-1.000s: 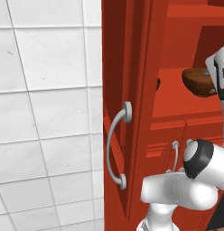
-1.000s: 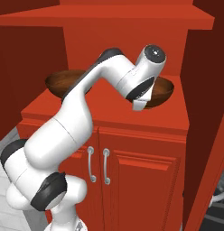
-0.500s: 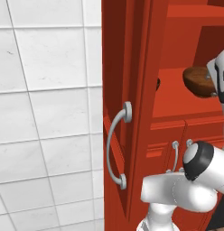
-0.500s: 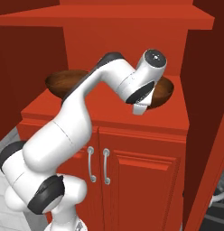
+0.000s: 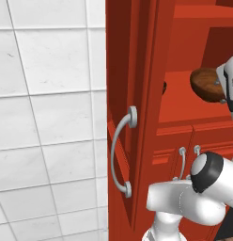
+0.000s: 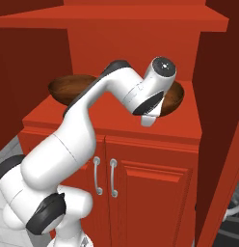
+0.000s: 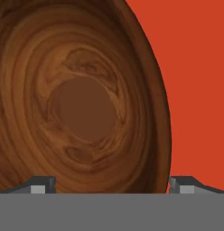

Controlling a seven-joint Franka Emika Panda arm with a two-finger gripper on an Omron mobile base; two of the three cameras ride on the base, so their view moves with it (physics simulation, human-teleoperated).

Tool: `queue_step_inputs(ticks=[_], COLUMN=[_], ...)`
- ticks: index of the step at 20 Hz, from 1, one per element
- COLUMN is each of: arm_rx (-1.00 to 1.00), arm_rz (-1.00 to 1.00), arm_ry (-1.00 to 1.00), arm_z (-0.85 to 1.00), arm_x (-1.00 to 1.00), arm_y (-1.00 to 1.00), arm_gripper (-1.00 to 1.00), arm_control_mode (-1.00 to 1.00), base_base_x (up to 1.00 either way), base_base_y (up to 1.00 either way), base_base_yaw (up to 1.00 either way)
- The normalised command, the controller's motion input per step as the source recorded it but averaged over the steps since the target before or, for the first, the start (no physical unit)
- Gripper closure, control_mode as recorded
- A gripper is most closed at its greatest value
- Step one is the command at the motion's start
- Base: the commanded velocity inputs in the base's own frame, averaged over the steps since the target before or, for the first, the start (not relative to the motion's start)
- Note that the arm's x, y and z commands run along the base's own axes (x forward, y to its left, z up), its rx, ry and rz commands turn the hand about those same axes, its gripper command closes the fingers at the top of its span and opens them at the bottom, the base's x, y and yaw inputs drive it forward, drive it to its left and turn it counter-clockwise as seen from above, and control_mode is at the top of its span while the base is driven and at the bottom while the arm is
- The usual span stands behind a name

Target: Pick up the bowls from the cabinet and place each bowl in front of a stool on the dining counter.

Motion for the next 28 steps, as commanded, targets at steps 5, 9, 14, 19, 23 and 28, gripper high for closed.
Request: queue_step_inputs(ticks=[5,9,14,19,23,28], arm_rx=[0.00,0.00,0.00,0.00,0.00,0.00], arm_rz=[0.00,0.00,0.00,0.00,0.00,0.00], arm_ry=[0.00,0.00,0.00,0.00,0.00,-0.07], arm_z=[0.00,0.00,0.00,0.00,0.00,0.00], arm_x=[0.00,0.00,0.00,0.00,0.00,-0.21], arm_y=[0.00,0.00,0.00,0.00,0.00,0.01], arm_gripper=[-1.00,-1.00,1.00,1.00,1.00,1.00], arm_control_mode=[-1.00,-1.00,-1.00,-1.00,-1.00,-1.00], base_base_x=[0.00,0.00,0.00,0.00,0.00,0.00], base_base_y=[0.00,0.00,0.00,0.00,0.00,0.00], base_base_yaw=[0.00,0.00,0.00,0.00,0.00,0.00])
